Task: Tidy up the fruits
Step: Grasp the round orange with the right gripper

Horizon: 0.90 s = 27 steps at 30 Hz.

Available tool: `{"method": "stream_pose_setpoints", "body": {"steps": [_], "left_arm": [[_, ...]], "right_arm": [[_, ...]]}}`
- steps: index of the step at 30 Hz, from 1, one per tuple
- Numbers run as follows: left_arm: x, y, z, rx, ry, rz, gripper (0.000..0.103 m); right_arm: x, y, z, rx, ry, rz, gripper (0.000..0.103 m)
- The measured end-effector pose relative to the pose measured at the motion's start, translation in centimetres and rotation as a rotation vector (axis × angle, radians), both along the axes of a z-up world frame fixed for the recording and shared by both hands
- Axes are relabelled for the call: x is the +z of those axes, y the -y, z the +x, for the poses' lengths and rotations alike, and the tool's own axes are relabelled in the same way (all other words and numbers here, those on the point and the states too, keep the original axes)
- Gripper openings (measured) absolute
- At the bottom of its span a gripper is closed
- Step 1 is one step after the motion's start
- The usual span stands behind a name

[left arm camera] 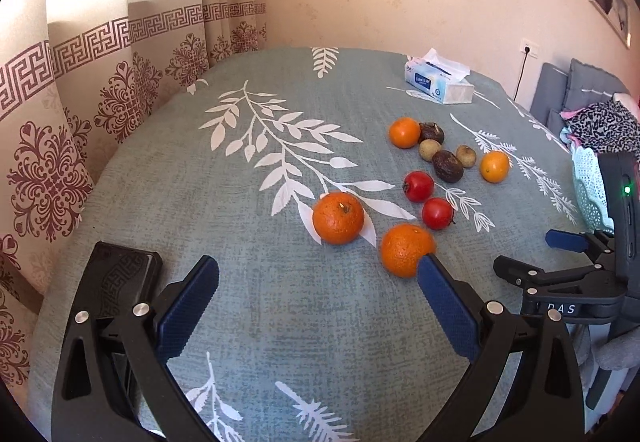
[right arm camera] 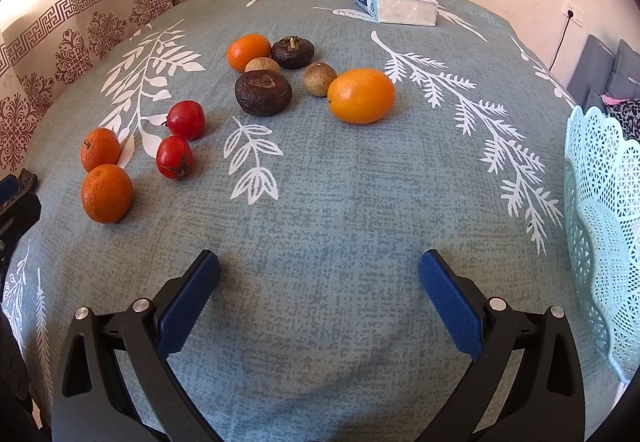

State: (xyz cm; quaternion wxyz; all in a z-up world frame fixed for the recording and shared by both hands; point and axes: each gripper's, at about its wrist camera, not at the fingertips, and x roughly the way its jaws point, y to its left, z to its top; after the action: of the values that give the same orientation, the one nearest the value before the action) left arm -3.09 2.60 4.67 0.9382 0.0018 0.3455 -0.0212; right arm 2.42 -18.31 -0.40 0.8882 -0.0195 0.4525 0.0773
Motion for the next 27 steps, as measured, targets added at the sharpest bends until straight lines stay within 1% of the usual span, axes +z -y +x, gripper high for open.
{"method": "stream_pose_setpoints", "body": {"steps": [3,6,9,11,14,15,16,18,20,21,25,27], "left_arm": [[0.5,-0.8,0.0,0.023,0.002,0.006,0.098],[0.9,-1.7,0.1,0.046,0.005,0.003,0.098],[1.3,-2.7,0.3,0.077,0.008,0.001,0.098],[1.5,-3.4,0.3,0.099,0.014,0.004,0.098],[1.8,-4.3,0.4,0.118,0.017,0.001,0.098],[1.8,-4.4,0.4,0.122,0.017,0.000,0.098],[1.8,-4.6,0.5,0.127,0.017,-0.001,0.098],[1.8,-4.8,0.6,0.134,0.014,0.000,0.098],[1.7,-4.9,0.7,0.139,0.011,-0.002,0.098],[1.7,-5.0,0.8,0.140,0.010,-0.001,0.098],[1.3,-5.4,1.2,0.150,-0.003,-0.004,0.098],[1.3,-5.6,1.3,0.157,-0.007,-0.005,0.098]], "right_arm": [[0.2,-0.1,0.0,-0.001,-0.001,0.006,0.101],[1.0,-0.8,-0.6,0.042,0.007,0.076,0.101],[2.1,-2.5,-1.4,0.110,0.037,0.130,0.101],[2.6,-4.0,-1.7,0.156,0.057,0.149,0.101],[2.9,-6.1,-1.6,0.220,0.062,0.163,0.099],[2.9,-6.7,-1.5,0.235,0.063,0.166,0.094],[2.9,-7.3,-1.4,0.249,0.059,0.171,0.088],[2.9,-8.2,-0.9,0.272,0.044,0.183,0.081],[3.0,-9.1,-0.7,0.294,0.043,0.185,0.080],[3.1,-9.6,-0.6,0.307,0.045,0.181,0.078],[2.6,-11.1,0.2,0.339,0.027,0.163,0.064],[2.1,-11.7,0.6,0.339,0.017,0.145,0.058]]}}
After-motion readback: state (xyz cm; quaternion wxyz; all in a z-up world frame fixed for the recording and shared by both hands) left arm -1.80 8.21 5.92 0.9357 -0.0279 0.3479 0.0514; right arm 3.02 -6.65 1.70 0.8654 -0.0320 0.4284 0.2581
